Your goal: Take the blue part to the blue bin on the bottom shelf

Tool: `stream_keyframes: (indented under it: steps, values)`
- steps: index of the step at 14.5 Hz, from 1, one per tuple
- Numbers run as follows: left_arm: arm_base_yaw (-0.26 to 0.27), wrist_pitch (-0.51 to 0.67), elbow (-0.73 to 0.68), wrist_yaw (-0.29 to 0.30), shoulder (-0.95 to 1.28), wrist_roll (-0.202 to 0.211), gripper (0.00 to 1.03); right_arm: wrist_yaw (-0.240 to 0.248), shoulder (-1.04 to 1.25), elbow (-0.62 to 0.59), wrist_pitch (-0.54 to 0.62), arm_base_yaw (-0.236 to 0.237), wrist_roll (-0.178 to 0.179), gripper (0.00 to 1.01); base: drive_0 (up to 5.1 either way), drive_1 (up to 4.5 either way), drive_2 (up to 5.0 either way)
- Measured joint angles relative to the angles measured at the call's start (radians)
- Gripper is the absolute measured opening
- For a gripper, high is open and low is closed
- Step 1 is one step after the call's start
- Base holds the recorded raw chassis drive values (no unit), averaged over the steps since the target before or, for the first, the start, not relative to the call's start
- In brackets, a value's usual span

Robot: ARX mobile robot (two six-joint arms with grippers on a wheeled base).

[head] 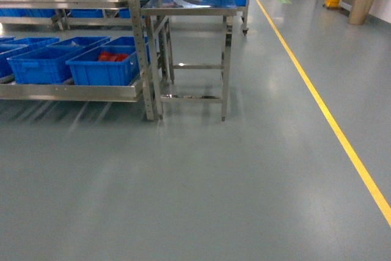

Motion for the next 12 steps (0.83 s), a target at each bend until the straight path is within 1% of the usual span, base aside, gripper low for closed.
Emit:
stream_keyframes:
  steps: [12]
  values:
    - [0.000, 0.001, 0.000, -0.001, 0.000, 0.000, 0.44, 0.000, 0.000, 0.000, -0.002, 0.000, 0.000, 0.98, 0.0, 4.13, -4.1]
